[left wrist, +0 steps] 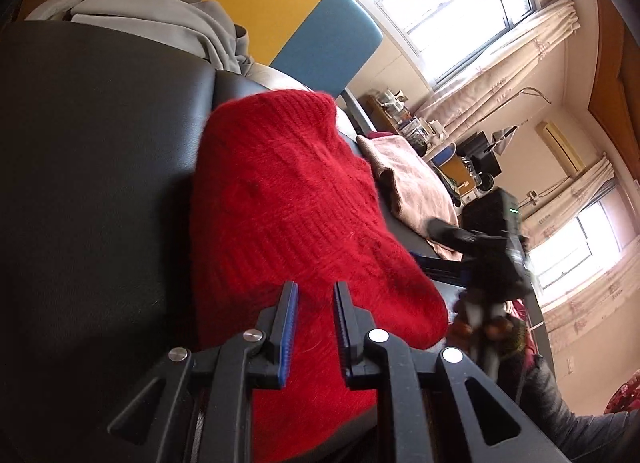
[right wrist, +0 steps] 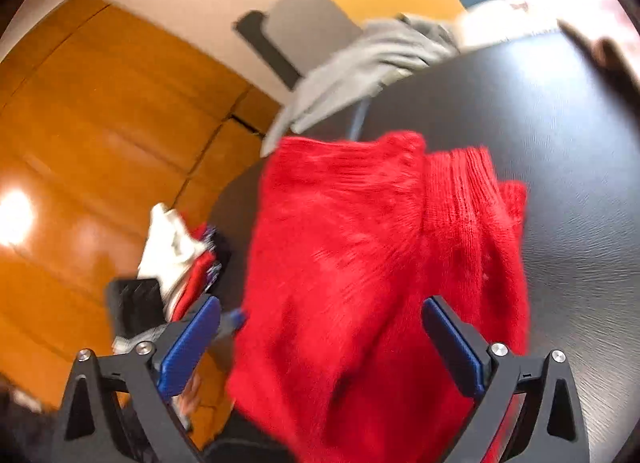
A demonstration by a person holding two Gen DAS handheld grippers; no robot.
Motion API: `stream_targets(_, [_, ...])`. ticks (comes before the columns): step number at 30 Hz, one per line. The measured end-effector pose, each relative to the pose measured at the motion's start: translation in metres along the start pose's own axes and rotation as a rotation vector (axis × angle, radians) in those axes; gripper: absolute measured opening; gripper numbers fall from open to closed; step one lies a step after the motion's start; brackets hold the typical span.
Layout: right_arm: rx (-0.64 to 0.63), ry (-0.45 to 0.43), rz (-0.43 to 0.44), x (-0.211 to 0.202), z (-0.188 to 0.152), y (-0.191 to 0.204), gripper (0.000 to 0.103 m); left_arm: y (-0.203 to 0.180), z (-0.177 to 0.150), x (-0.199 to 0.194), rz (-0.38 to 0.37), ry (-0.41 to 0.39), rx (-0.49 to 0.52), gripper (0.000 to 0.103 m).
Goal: Fold clothes
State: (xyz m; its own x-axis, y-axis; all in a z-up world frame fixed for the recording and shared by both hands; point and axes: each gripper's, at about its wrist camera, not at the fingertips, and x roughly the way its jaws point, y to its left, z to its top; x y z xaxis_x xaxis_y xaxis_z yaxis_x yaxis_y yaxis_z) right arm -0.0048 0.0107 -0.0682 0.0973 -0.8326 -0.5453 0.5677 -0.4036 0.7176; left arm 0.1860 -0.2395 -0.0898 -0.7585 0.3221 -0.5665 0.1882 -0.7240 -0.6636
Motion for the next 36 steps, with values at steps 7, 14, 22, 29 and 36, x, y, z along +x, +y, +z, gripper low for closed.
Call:
stream_targets(7, [0.034,-0.013,-0.07,0.027,0.0,0.0,0.022,0.008,-0.004,-0.004,-0.014,-0.005,-0.028,0.018])
stream_targets(14, [-0.227,-0.152,-0.224,-0.024,-0.003,0.073,0.015,0.001,-0.003,-0.019,-0.03,-0.044,-0.011,0.021])
stream_targets(22, [0.099,-0.236,-0.307,-0.045,-0.046,-0.026,0.015,-0.025,0.016,0.005,-0.023,-0.025,0.058,0.022])
stream_targets(29, [-0.014,-0.331,-0.169,-0.084,-0.026,0.012,0.015,-0.049,0.039,0.025,-0.017,-0.035,0.106,0.024])
stream_targets(36, [0.117,-0.343,-0.403,-0.104,-0.032,-0.047,0.003,-0.082,0.073,0.066,-0.019,-0.047,0.179,0.026])
